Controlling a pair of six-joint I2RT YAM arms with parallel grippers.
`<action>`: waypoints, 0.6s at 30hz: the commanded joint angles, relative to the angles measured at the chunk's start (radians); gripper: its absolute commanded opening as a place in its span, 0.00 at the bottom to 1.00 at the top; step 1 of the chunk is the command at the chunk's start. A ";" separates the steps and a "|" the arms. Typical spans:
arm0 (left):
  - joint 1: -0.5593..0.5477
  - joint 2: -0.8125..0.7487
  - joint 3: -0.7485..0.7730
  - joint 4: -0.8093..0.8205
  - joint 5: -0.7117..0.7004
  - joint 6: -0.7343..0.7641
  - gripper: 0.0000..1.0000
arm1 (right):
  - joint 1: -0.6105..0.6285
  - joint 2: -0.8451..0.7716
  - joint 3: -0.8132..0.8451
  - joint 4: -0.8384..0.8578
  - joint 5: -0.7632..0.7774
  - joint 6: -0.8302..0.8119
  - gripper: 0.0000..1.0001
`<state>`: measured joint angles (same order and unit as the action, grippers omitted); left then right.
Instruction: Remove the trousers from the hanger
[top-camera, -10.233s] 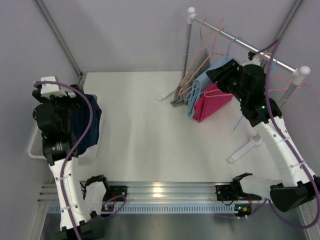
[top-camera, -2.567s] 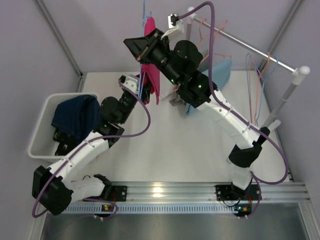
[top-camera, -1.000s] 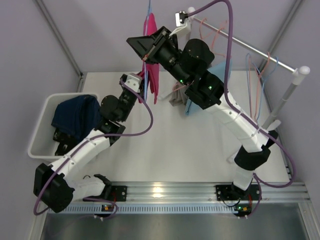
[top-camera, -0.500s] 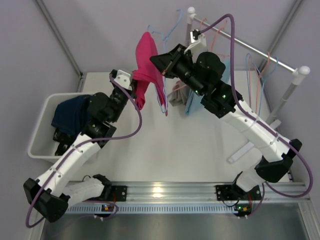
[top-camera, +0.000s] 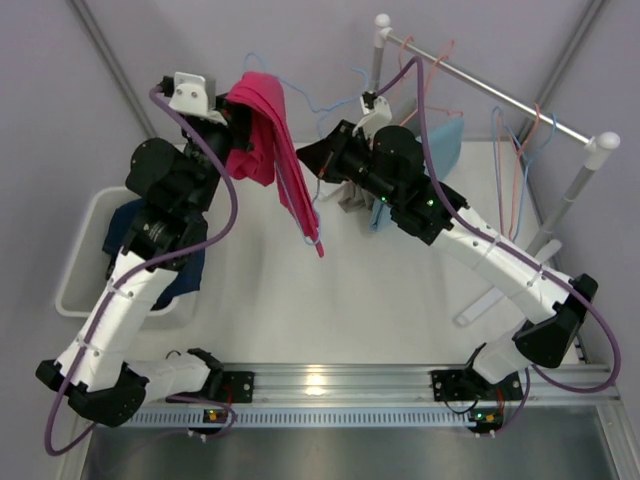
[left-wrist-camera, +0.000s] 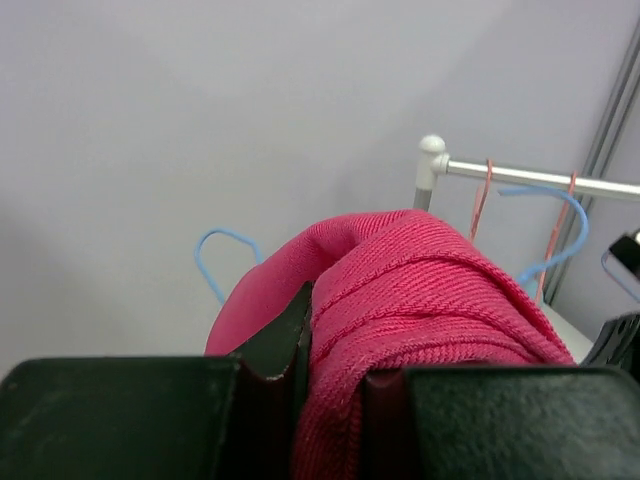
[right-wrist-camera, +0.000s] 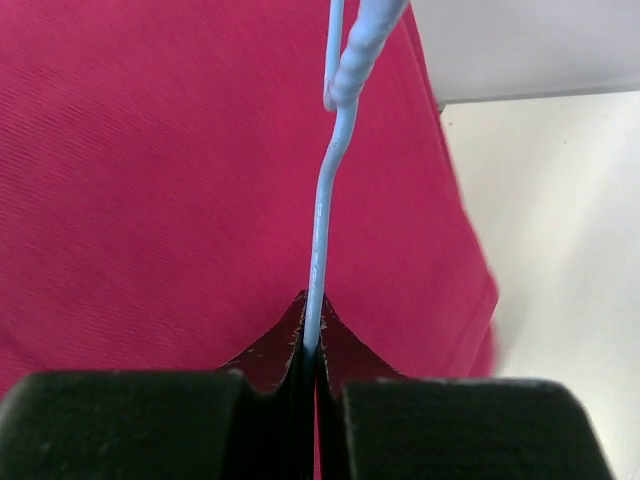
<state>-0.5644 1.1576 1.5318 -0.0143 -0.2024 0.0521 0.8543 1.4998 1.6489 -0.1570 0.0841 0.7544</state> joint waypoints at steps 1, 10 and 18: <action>0.001 -0.004 0.166 0.171 -0.069 -0.011 0.00 | -0.005 0.003 -0.011 0.070 -0.049 0.010 0.00; 0.044 -0.007 0.344 0.255 -0.189 0.210 0.00 | 0.054 0.033 -0.040 0.086 -0.078 -0.026 0.00; 0.289 -0.128 0.312 0.249 -0.245 0.230 0.00 | 0.095 0.053 0.003 0.100 -0.145 -0.038 0.00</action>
<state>-0.3573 1.1294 1.8427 0.0547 -0.4076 0.2619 0.9154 1.5520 1.6035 -0.1360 -0.0227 0.7403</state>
